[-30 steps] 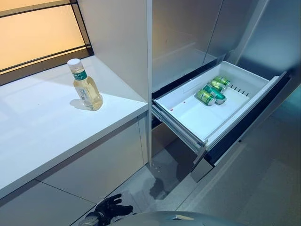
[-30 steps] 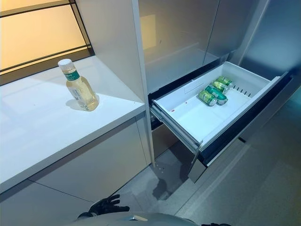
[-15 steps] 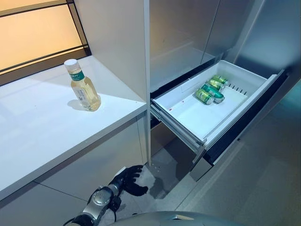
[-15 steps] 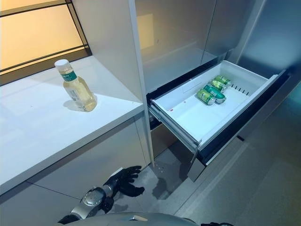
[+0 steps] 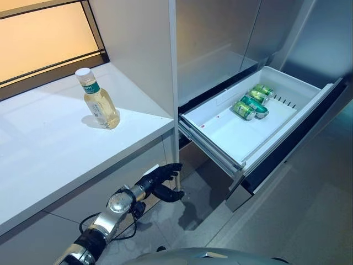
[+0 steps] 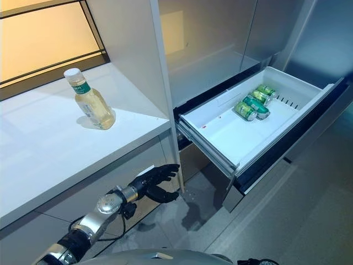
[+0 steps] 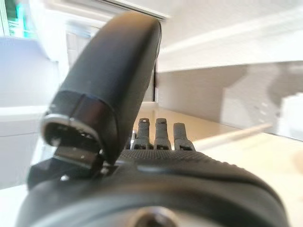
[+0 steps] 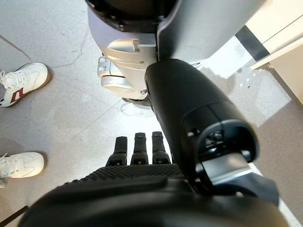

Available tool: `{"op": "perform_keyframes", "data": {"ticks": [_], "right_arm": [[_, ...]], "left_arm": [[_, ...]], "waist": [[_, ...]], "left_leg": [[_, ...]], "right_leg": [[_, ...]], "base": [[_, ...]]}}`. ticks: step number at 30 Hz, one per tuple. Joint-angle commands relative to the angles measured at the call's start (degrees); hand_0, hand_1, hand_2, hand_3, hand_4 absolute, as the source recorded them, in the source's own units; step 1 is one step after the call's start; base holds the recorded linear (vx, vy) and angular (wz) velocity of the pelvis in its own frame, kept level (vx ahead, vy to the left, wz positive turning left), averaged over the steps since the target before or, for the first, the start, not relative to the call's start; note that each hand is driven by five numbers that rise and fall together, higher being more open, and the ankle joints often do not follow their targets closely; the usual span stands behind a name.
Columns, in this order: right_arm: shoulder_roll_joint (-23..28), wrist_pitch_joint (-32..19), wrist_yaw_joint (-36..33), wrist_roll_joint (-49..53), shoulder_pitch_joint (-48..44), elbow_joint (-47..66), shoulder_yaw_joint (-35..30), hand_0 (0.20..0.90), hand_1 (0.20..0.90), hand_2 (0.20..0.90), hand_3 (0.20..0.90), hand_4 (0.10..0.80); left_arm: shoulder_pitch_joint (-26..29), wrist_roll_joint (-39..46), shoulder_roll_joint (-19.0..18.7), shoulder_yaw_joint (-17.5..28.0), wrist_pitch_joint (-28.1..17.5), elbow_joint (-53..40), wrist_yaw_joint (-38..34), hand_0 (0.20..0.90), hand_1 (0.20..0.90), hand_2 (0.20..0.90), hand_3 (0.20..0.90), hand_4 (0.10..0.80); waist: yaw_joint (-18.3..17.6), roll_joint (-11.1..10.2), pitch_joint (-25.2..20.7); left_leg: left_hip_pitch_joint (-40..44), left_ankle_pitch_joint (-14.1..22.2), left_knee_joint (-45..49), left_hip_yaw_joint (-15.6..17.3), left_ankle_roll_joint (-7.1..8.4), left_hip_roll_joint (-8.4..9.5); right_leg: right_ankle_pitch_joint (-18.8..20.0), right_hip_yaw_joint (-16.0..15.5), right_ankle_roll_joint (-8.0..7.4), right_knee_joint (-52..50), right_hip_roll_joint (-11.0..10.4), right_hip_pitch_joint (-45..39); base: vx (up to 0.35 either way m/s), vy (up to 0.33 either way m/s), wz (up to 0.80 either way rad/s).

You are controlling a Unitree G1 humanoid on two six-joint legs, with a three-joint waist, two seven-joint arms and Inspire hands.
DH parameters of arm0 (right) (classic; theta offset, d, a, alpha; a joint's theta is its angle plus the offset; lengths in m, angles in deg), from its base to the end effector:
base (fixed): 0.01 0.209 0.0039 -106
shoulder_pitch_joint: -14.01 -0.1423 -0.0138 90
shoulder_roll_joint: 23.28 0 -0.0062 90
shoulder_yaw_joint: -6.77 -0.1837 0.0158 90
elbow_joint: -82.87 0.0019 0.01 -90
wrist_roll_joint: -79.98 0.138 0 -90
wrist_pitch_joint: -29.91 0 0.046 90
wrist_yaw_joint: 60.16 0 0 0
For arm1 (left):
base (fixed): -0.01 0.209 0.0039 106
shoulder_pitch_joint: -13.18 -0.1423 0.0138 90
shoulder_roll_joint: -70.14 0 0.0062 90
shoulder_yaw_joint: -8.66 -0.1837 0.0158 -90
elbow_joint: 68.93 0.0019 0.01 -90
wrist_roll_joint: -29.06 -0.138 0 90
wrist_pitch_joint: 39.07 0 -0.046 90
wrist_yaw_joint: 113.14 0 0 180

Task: Put drinks into fridge and close the fridge

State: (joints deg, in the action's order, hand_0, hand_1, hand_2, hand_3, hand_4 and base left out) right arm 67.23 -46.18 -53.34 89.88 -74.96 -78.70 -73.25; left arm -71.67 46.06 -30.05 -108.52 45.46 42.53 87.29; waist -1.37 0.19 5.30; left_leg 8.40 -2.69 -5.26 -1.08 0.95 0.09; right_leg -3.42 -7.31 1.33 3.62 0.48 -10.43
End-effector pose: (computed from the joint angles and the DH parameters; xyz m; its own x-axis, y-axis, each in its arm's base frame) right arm 0.0501 -0.2412 -0.1154 0.0544 -0.1135 -0.9921 -0.0160 0.9933 -0.1145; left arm 0.1941 0.1817 -0.0129 0.7157 -0.5736 -0.3984 0.6403 0.7667 0.0466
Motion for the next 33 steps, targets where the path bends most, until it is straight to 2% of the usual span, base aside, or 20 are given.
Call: {"op": "perform_keyframes", "data": {"ticks": [1, 5, 9, 13, 16, 22, 23, 24, 26, 27, 29, 30, 33], "right_arm": [[-0.09, -0.48, 0.48, -0.64, -1.64, -1.91, 1.99, 0.9, 0.9, 0.9, 0.9, 0.8], [-0.44, -0.84, 0.04, -0.28, -1.8, -2.13, 2.4, 0.9, 0.9, 0.9, 0.9, 0.8], [-0.79, -1.17, -0.27, -0.09, -1.77, -2.13, 2.95, 0.9, 0.9, 0.9, 0.9, 0.8], [-1.22, -1.83, -0.7, 0.45, -1.7, -2.33, 3.6, 0.9, 0.9, 0.9, 0.9, 0.8], [-1.49, -2.28, -0.97, 0.75, -1.56, -2.43, 4.14, 0.9, 0.9, 0.9, 0.9, 0.8], [-2.16, -3.73, -1.42, 0.79, -0.58, -2.69, 4.14, 0.9, 0.9, 0.9, 0.9, 0.8], [-2.43, -4.32, -1.4, 0.99, -0.31, -2.69, 3.77, 0.9, 0.9, 0.9, 0.9, 0.8], [-2.44, -4.3, -1.42, 0.84, -0.27, -2.53, 3.49, 0.9, 0.9, 0.9, 0.9, 0.8], [-1.36, -3.01, -1.56, 1.75, 0.77, 0.41, 2.87, 0.9, 0.9, 0.9, 0.9, 0.8], [-1.15, -2.65, -1.75, 1.8, 1.6, 1.49, 2.25, 0.9, 0.9, 0.9, 0.9, 0.8], [-0.99, -3.3, -1.85, 1.96, 2.75, 1.68, 1.26, 0.9, 0.9, 0.9, 0.9, 0.8], [-1.07, -4.27, -1.83, 2.36, 3.38, 0.96, 0.78, 0.9, 0.9, 0.9, 0.9, 0.8], [-1.34, -5.07, -1.59, 2.34, 4.1, 0.21, -0.39, 0.9, 0.9, 0.9, 0.9, 0.8]], "left_arm": [[9.56, 9.59, 0.88, 0.57, -1.01, -8.64, 3.89, 0.9, 0.9, 0.9, 0.9, 0.8], [10.46, 17.44, 0.9, 0.12, 1.34, -15.7, 7.79, 0.9, 0.9, 0.9, 0.9, 0.8], [10.93, 22.72, 1.66, -0.31, 1.73, -21.76, 11.15, 0.9, 0.9, 0.9, 0.9, 0.8], [11.83, 24.7, 1.91, -0.59, -1.07, -27.38, 12.47, 0.9, 0.9, 0.9, 0.9, 0.8], [12.4, 25.0, 1.74, -0.69, -3.64, -30.54, 10.74, 0.9, 0.9, 0.9, 0.9, 0.8], [13.92, 22.92, 1.08, 2.36, -8.35, -35.58, 3.26, 0.9, 0.9, 0.9, 0.9, 0.8], [13.3, 19.18, 0.78, 2.87, -9.76, -36.57, 1.12, 0.9, 0.9, 0.9, 0.9, 0.8], [12.74, 19.87, -0.11, 3.24, -10.91, -36.44, 1.56, 0.9, 0.9, 0.9, 0.9, 0.8], [8.25, 26.21, -4.92, 10.03, -17.04, -35.63, 9.55, 0.9, 0.9, 0.9, 0.9, 0.8], [6.88, 28.91, -6.41, 13.09, -17.74, -35.59, 12.36, 0.9, 0.9, 0.9, 0.9, 0.8], [5.2, 33.61, -8.53, 18.71, -16.83, -36.37, 16.68, 0.9, 0.9, 0.9, 0.9, 0.8], [4.07, 36.0, -9.46, 22.97, -15.43, -38.0, 18.02, 0.9, 0.9, 0.9, 0.9, 0.8], [2.85, 36.72, -9.61, 28.92, -13.43, -40.51, 19.37, 0.9, 0.9, 0.9, 0.9, 0.8]], "waist": [[1.07, 0.02, -0.45], [1.25, 0.1, -0.44], [1.27, 0.06, -0.42], [1.34, -0.07, -0.4], [1.35, -0.13, -0.42], [1.62, -0.35, -0.7], [1.98, -0.66, -1.06], [2.0, -0.61, -0.98], [2.68, -0.24, 0.13], [2.99, -0.11, 0.35], [3.62, 0.03, 0.48], [4.19, 0.02, 0.28], [5.03, -0.22, -0.22]], "left_leg": [[0.23, 5.09, 0.48, -0.46, -2.95, 2.68], [0.23, 5.16, 0.38, -0.88, -3.04, 2.78], [0.24, 5.27, 0.33, -1.18, -3.11, 2.81], [0.15, 5.31, 0.26, -1.66, -3.2, 2.9], [0.03, 5.29, 0.26, -1.85, -3.22, 2.92], [-0.22, 5.4, 0.26, -2.47, -3.31, 3.13], [-1.1, 4.77, 0.26, -2.48, -3.23, 3.21], [-1.15, 4.75, 0.26, -2.6, -3.14, 3.19], [-1.08, 4.41, 0.26, -2.91, -2.85, 3.17], [-0.68, 4.8, 0.26, -3.11, -2.84, 3.2], [-0.65, 4.67, 0.26, -3.41, -2.85, 3.35], [-0.66, 4.67, 0.26, -3.82, -2.83, 3.48], [-0.81, 4.7, 0.26, -4.56, -2.68, 3.6]], "right_leg": [[3.04, 2.1, -5.09, -1.65, -1.35, 3.28], [3.06, 2.0, -5.02, -1.43, -1.35, 3.09], [2.99, 2.08, -4.89, -1.37, -1.32, 3.01], [3.07, 2.11, -4.77, -1.19, -1.29, 2.97], [3.1, 2.28, -4.73, -1.1, -1.23, 3.01], [3.15, 2.35, -4.63, -0.68, -1.15, 2.96], [3.53, 2.22, -4.52, -0.68, -1.12, 3.73], [3.52, 2.17, -4.55, -0.72, -1.12, 3.8], [3.57, 1.34, -4.49, -0.69, -1.44, 3.45], [3.32, 1.04, -4.53, -0.55, -1.57, 2.94], [3.36, 0.7, -4.44, -0.49, -1.72, 2.74], [3.27, 0.39, -4.37, -0.35, -1.76, 2.53], [3.17, 0.06, -4.33, -0.05, -1.77, 2.29]], "base": [[0.0, 0.0, 0.0], [-0.011, -0.002, 0.04], [-0.017, -0.009, 0.04], [-0.01, -0.007, 0.03], [0.0, 0.0, 0.0], [-0.01, -0.005, 0.0], [-0.061, -0.03, 0.02], [-0.084, -0.014, 0.02], [-0.043, 0.038, 0.02], [-0.034, 0.053, 0.01], [0.006, 0.032, 0.07], [0.036, 0.007, 0.13], [0.017, -0.013, 0.13]]}}
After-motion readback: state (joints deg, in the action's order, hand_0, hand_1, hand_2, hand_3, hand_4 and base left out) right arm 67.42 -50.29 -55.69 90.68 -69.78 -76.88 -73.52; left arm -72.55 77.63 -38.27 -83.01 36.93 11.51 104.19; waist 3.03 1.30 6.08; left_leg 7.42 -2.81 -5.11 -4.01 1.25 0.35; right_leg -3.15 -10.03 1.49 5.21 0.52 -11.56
